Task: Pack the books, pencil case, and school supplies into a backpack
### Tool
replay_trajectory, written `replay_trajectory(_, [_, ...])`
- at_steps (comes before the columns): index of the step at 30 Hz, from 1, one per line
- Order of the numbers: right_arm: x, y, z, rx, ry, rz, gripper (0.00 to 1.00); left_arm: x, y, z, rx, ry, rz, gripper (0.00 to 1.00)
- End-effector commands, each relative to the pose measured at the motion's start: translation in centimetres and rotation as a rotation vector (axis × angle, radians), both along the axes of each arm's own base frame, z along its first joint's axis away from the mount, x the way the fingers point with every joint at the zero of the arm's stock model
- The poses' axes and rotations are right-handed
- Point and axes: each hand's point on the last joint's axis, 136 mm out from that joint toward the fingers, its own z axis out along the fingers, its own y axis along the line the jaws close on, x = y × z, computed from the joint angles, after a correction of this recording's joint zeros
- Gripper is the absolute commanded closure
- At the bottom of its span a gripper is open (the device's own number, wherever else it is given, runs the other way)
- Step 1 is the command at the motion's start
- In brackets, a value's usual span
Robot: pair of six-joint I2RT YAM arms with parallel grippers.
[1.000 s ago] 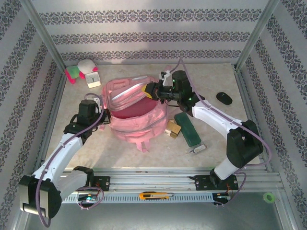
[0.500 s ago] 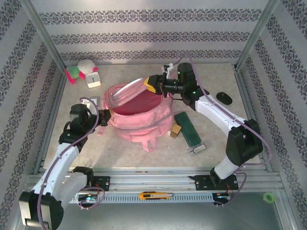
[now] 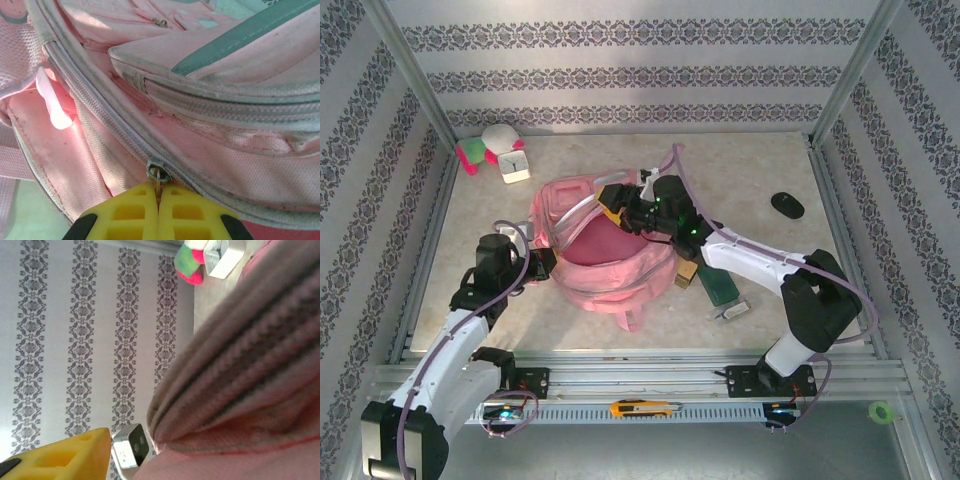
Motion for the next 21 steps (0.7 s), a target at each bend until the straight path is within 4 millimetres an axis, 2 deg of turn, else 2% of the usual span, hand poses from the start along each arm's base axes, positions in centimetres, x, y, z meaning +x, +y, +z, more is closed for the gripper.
replay_trajectory(1, [-0.6, 1.3, -0.5, 0.009, -0.001, -0.074, 0.45, 1.1, -1.8, 4.3, -0.057, -0.138, -0.064, 1.0])
replay_trajectory(4, [-1.0, 2.2, -1.8, -0.025, 0.013, -0.073, 0.48, 0.9, -1.8, 4.0, -0.047, -0.119, -0.064, 1.0])
replay_trajectory(7, [-1.0, 2.1, -1.7, -0.036, -0.003, -0.044, 0.78, 0.9, 0.1, 3.0, 0.062, -0.068, 0.01, 1.0])
replay_trajectory(10, [-1.4, 1.0, -0.2, -0.038, -0.046, 0.02, 0.99, 0.8, 2.9, 1.5, 0.228, -0.007, 0.084, 0.99])
replay_trajectory(15, [-2.3, -1.6, 3.1, -0.012, -0.097, 0.169, 1.0, 1.8, 4.2, 0.8, 0.299, 0.042, 0.045, 0.89])
replay_trajectory(21, [-2.5, -3.8, 5.7, 0.058, -0.121, 0.306, 1.0, 3.7, 4.6, 0.8, 0.359, 0.028, -0.01, 0.86])
